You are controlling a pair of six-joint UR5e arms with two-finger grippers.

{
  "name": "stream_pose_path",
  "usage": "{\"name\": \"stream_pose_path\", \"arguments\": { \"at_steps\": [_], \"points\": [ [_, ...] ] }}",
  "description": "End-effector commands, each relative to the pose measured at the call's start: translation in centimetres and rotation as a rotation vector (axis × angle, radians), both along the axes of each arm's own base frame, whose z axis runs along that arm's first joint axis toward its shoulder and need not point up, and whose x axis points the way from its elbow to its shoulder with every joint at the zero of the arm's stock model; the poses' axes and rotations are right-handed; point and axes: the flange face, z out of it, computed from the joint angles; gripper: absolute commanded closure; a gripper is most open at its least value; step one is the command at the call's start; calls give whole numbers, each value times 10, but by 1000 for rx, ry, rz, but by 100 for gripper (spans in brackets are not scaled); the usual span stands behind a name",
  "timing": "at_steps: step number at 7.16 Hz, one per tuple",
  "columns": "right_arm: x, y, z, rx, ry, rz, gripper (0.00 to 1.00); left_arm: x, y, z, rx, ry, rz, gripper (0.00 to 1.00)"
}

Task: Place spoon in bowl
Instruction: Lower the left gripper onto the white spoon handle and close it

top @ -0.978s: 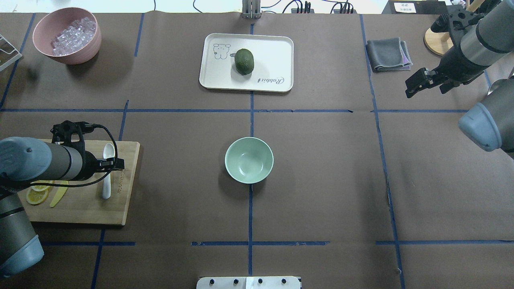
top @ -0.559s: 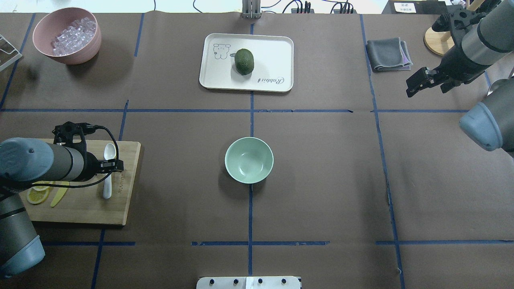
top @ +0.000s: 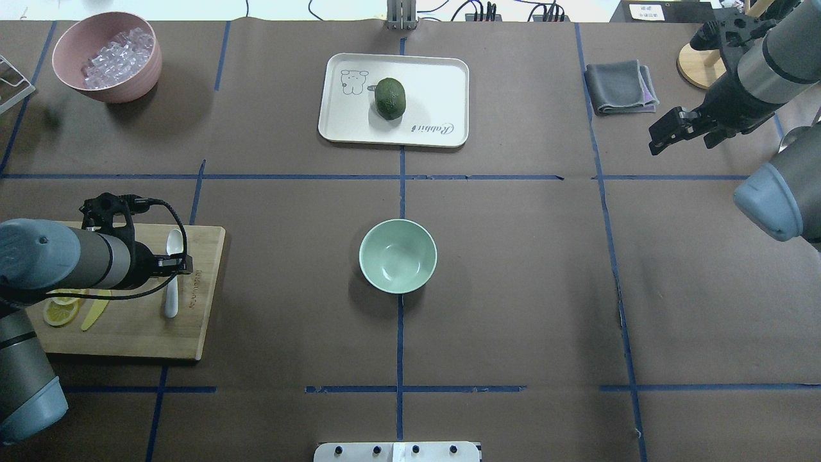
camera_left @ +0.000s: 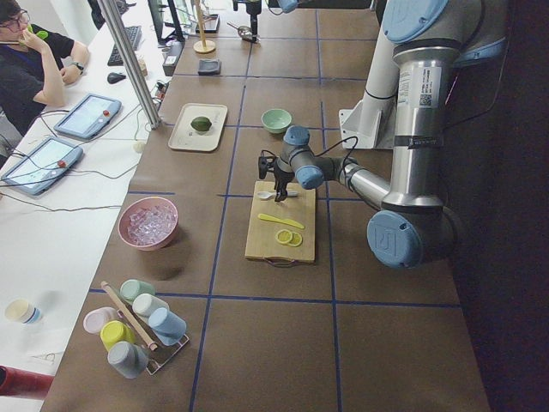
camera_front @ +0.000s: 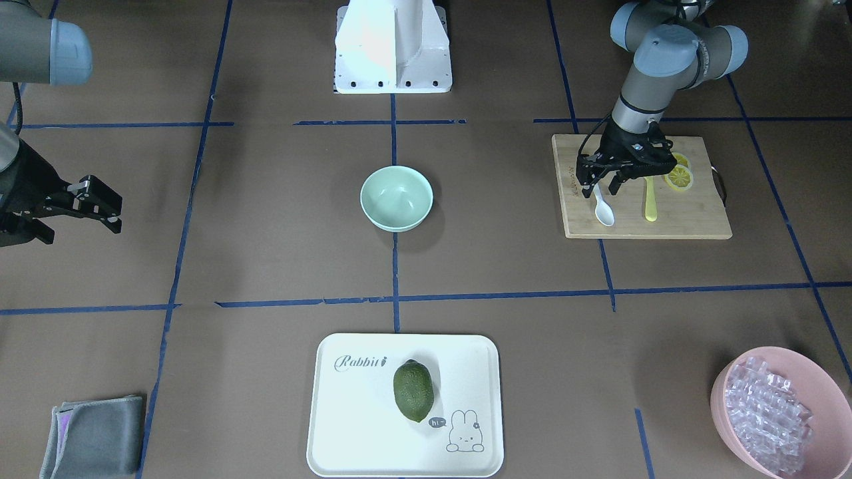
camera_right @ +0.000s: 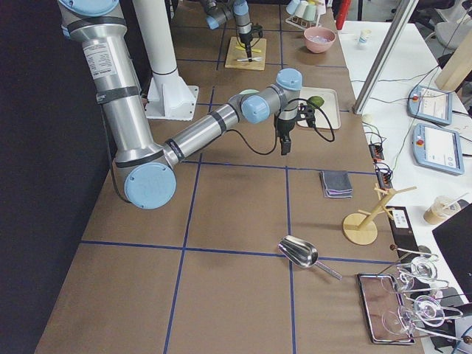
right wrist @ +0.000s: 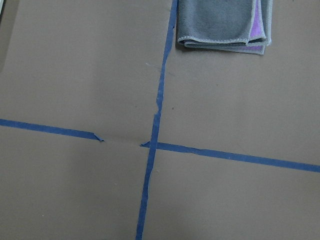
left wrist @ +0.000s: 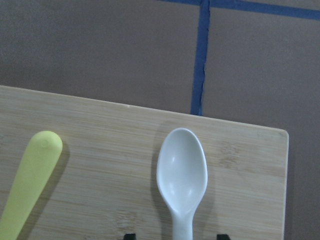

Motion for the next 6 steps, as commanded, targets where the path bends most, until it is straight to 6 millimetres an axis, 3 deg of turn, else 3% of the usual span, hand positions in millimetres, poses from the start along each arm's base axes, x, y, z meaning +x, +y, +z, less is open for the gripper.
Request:
{"name": "stream_pose_path", "arguments": {
  "at_steps": [1,3,5,6],
  "points": [
    [0,0,0,0,0,1,0,0,0,-2,2,3,0,40],
    [0,0,1,-3,1,2,0,0,1,-1,0,1,1,44],
    [0,0,1,-4,1,3,0,-1,1,1,-1,-2,0,63],
    [0,0,1,-5,1,4,0,-1,1,1,-2,-4,-2,77]
  ]
}}
